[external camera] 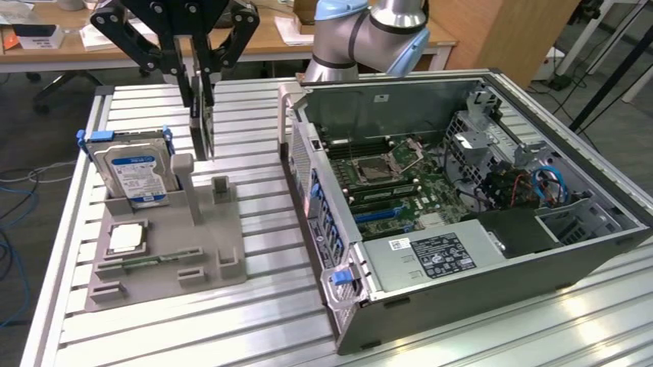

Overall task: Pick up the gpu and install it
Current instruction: 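Pick up the gpu and move the gpu toward the slot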

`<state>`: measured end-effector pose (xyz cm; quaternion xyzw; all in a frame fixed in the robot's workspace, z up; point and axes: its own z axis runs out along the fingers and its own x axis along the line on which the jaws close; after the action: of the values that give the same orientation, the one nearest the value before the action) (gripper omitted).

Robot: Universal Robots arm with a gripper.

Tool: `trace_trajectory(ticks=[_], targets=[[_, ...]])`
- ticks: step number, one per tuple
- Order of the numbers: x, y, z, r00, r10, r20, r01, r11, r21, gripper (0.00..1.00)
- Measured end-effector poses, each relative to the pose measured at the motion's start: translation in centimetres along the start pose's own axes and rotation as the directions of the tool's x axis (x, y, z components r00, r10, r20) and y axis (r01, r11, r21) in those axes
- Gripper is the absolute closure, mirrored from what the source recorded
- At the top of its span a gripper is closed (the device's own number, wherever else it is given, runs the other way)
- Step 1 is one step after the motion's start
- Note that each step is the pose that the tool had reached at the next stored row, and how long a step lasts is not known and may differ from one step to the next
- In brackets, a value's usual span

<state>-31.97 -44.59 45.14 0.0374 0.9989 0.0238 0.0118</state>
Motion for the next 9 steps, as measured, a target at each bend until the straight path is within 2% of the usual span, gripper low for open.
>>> trace_trajectory(ticks=[9], targets=[[-0.94,0.07,0.02,1.0000,0.000,-0.0001,0.000,1.0000,0.0001,0.74]])
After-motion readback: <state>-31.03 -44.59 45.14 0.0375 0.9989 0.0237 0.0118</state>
